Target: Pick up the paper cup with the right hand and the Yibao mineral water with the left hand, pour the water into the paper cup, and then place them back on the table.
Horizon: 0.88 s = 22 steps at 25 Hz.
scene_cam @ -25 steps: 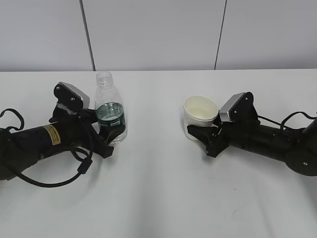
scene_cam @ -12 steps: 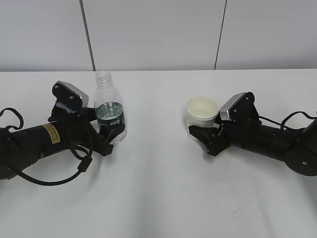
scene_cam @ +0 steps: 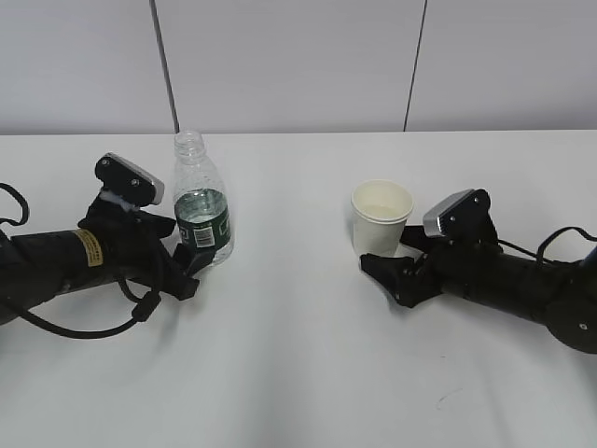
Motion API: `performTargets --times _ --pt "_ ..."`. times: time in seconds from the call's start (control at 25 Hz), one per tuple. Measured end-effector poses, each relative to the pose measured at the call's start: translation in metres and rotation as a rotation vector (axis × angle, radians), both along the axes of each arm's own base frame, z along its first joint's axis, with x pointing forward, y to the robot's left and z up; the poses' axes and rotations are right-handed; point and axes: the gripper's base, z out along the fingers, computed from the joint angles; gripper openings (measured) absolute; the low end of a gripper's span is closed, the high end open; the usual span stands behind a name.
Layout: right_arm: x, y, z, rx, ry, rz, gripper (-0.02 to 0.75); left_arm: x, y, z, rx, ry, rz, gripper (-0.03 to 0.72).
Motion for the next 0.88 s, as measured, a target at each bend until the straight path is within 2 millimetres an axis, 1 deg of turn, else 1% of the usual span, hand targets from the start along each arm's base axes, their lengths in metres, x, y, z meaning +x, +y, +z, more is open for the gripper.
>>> performTargets --times 0.2,0.36,0.48,0.56,0.64,0.72,0.88 --pt "-0.026 -0.005 -0.008 0.071 0.05 -0.08 0.661 -0.014 0.005 0.005 0.024 0.031 0.012 0.492" --pt "-0.042 -0.011 -0.009 0.069 0.064 -0.143 0.66 -0.028 0.01 0.003 0.027 0.063 0.024 0.492" --pt "-0.051 -0.015 -0.009 0.068 0.079 -0.203 0.656 -0.036 0.014 0.0 0.023 0.093 0.058 0.492" --pt "-0.054 -0.021 -0.009 0.072 0.084 -0.275 0.65 -0.036 0.02 0.0 0.014 0.099 0.095 0.49" --pt "-0.054 -0.03 -0.008 0.079 0.083 -0.388 0.647 -0.032 0.031 0.001 0.002 0.102 0.152 0.489" --pt "-0.053 -0.042 -0.008 0.068 0.072 -0.486 0.646 -0.027 0.047 0.001 -0.013 0.104 0.233 0.489" --pt "-0.05 -0.07 -0.008 0.048 0.057 -0.622 0.637 -0.019 0.09 0.002 -0.038 0.104 0.403 0.489"
